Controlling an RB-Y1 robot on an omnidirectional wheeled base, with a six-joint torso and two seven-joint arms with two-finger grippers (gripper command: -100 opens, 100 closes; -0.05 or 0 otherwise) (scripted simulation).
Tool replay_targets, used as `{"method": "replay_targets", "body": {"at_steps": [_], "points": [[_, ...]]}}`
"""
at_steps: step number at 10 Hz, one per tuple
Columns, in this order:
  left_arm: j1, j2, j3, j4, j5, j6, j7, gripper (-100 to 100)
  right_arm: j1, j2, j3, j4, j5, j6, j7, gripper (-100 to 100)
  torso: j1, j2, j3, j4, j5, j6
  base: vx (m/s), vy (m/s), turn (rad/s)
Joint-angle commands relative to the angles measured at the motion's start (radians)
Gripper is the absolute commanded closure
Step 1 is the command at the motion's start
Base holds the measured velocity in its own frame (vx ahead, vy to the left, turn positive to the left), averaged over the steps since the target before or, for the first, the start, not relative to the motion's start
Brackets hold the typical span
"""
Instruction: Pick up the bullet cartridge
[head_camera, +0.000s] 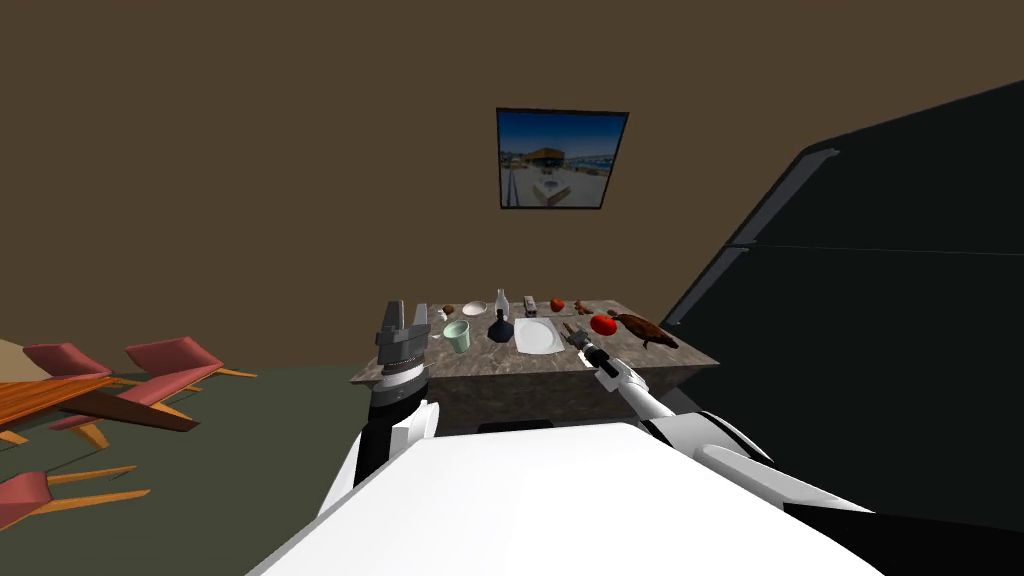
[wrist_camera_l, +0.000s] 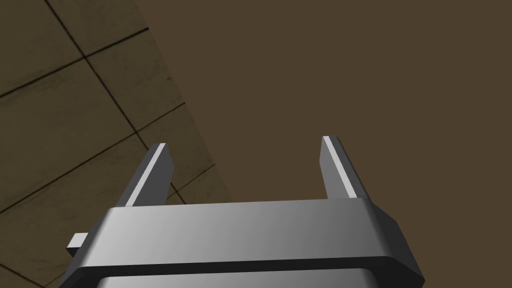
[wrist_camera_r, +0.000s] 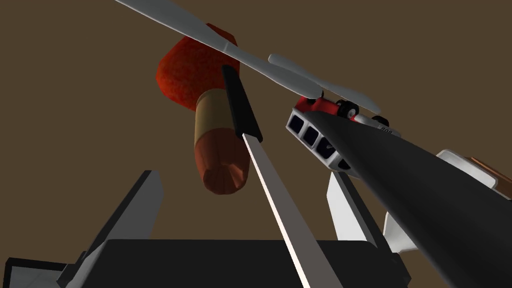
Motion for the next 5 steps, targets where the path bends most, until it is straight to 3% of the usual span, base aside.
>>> {"method": "replay_targets", "body": {"at_steps": [1, 5], "points": [[0.000, 0.000, 0.000, 0.000, 0.000, 0.000, 0.000, 0, 0.018, 0.004, 0.007, -0.007, 0.001, 0.000, 0.004, -100, 0.000, 0.000, 0.000, 0.000, 0.000, 0.000, 0.000, 0.000, 0.000], [0.000, 0.000, 0.000, 0.000, 0.000, 0.000, 0.000, 0, 0.018, 0.004, 0.007, -0.007, 0.001, 0.000, 0.004, -100, -0.001, 0.001, -0.002, -0.005, -0.004, 0.002, 0.000, 0.000, 0.000]]}}
